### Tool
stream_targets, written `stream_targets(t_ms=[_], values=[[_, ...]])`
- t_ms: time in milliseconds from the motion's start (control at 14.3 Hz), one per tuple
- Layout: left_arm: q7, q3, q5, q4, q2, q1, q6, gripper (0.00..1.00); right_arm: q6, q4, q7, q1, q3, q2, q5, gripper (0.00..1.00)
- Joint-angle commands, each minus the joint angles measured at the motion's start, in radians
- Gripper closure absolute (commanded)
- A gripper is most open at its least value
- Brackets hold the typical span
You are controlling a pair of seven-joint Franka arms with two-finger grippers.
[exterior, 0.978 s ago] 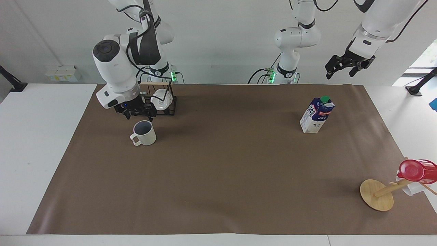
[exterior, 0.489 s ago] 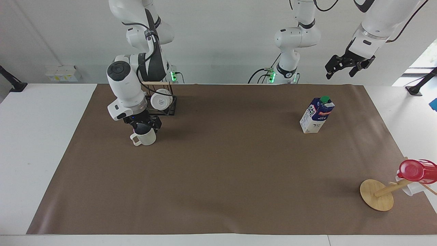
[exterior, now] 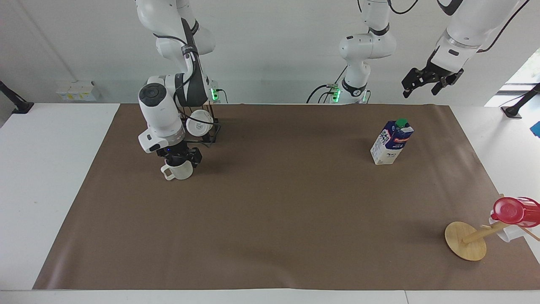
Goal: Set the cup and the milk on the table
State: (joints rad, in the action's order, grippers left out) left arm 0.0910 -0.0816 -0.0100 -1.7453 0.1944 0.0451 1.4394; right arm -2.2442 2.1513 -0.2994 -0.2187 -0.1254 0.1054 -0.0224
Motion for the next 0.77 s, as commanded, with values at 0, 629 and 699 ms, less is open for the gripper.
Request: stream_targets(t_ms=[0,629,699], values=[[0.007,-0.009,0.018,0.021,-0.006,0.013,-0.017,0.0,-0.031,0.009,-0.023,0.001,0.004,0.014,0.007,0.0],[0.007,-0.01,0.016,0.021,-0.006,0.013,-0.017,0.0,-0.032,-0.004,0.008,0.002,0.004,0.023,0.007,1.0],[0.007,-0.01,0.016,0.021,-0.006,0.013,-0.017,0.0,-0.032,-0.007,0.002,0.002,0.004,0.03,0.007,1.0]])
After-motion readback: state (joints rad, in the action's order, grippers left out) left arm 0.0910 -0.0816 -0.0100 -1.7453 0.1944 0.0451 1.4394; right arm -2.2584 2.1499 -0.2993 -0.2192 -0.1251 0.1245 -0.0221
